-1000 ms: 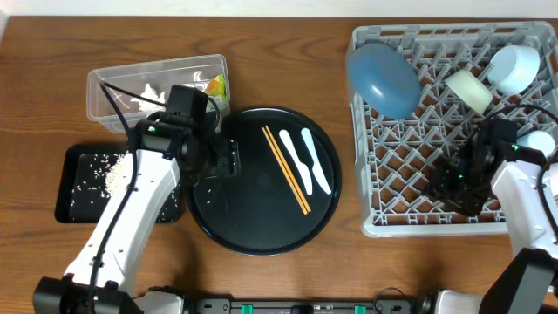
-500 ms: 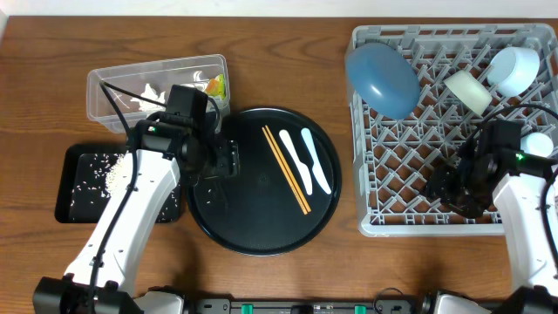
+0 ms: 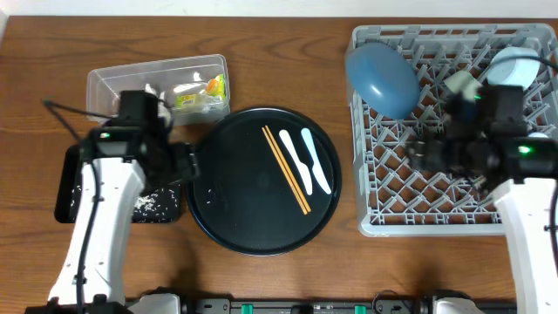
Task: Sort waste into correct bins and load items into the dishwasher rack
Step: 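Move the right gripper back over the round tray to the utensils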
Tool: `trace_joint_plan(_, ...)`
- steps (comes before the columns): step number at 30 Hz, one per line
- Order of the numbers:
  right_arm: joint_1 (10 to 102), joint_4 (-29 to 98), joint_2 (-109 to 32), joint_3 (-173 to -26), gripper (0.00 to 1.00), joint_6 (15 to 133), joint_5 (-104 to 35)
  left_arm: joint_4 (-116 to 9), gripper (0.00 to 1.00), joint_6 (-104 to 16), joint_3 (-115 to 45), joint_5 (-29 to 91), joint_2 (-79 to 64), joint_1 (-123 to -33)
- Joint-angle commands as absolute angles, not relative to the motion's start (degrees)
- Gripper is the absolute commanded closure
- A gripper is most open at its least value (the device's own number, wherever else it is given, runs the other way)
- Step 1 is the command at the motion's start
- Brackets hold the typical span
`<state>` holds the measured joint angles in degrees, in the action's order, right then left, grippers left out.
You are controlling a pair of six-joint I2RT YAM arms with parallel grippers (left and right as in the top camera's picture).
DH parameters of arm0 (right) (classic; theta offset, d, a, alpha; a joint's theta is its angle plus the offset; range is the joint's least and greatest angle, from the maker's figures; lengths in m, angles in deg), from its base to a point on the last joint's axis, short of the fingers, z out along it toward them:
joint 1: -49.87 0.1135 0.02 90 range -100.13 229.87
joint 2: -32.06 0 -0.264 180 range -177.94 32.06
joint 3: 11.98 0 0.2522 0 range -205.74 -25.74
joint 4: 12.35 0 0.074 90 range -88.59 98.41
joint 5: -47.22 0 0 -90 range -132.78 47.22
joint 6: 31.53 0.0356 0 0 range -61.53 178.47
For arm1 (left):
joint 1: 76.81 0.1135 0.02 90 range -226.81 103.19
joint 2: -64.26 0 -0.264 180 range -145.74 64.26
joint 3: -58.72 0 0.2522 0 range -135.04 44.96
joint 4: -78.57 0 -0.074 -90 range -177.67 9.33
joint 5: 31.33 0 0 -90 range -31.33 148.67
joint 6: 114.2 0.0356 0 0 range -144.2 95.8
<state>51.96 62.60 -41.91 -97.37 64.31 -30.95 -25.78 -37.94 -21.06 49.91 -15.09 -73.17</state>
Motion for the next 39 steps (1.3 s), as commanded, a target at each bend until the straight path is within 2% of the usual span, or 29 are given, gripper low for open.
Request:
trace_joint_plan(1,59.91,60.46,-42.00,-98.38,0.24,61.38,-30.58,-24.87,0.22,-38.51,-20.95,50.74,-14.61,-70.30)
trace_joint_plan(8,74.73,56.35,-49.67,-98.38,0.25,61.36,-33.88,-24.50,0.22,-38.49,-20.95,50.77,-14.61,-68.99)
trace_joint_plan(16,84.70,47.82,-62.11,-98.38,0.26,61.58,-38.84,-24.47,0.22,-38.49,-20.95,50.77,-14.61,-68.99)
trace_joint_plan(27,88.46,31.48,-75.33,-98.38,0.28,61.56,-44.76,-24.45,0.22,-38.49,-20.92,50.55,-14.61,-68.99)
trace_joint_plan(36,88.57,28.87,-81.19,-98.38,0.35,61.62,-45.18,-24.43,0.21,-38.49,-20.92,50.57,-14.61,-68.99)
trace_joint_plan(39,88.57,29.03,-82.48,-98.38,0.40,61.73,-45.35,-24.45,0.21,-38.49,-20.92,50.55,-14.61,-68.99)
